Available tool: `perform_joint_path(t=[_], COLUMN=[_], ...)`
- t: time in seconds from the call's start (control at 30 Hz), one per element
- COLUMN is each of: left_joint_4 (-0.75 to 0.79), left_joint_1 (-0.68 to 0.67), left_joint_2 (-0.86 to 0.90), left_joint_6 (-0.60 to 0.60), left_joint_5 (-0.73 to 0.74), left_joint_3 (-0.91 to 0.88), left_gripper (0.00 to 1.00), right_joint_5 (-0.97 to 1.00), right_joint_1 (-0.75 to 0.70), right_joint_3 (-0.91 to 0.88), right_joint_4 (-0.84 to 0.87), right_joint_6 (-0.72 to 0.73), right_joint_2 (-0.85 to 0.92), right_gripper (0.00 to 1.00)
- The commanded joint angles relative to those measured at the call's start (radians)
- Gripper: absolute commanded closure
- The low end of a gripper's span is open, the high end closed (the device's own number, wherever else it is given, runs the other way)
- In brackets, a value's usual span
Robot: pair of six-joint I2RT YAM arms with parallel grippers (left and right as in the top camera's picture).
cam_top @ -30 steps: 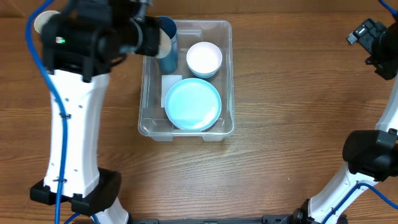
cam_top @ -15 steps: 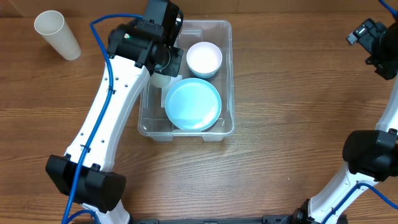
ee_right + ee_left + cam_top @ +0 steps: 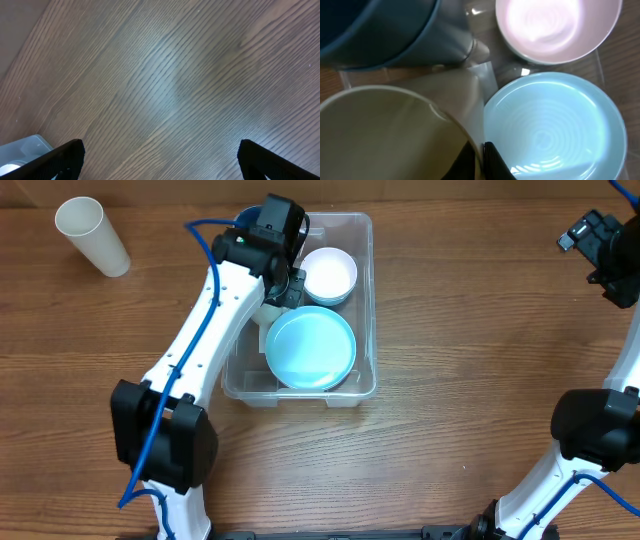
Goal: Pack container
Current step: 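Place the cream cup upright in the bin beside the blue cups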
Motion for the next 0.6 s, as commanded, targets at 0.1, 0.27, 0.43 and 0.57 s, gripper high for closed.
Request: perform_joint_path(t=[0.1, 0.27, 0.43, 0.57], left_joint_4=[0.003, -0.01, -0.113, -0.213], left_joint_1=[0.002, 0.002, 0.0, 0.0], left_joint_2=[0.034, 0.033, 0.033, 0.033], left_joint_6=[0.021, 0.021, 0.017, 0.013], left_joint_5=[-0.097, -0.126, -0.109, -0.093], left_joint_3=[0.019, 0.151, 0.328, 0.439], left_gripper=[0.73, 0.65, 0.64, 0.59], right_joint_5=[0.009, 0.009, 0.009, 0.009], right_joint_1=[0.003, 0.003, 0.003, 0.003], right_joint_3=[0.02, 0.02, 0.02, 0.02], right_joint_4=[0.002, 0.002, 0.002, 0.002], right_joint_6=[-0.001, -0.001, -0.001, -0.001], right_joint_2=[-0.013, -0.013, -0.013, -0.013], right_gripper=[0.0, 0.0, 0.0, 0.0])
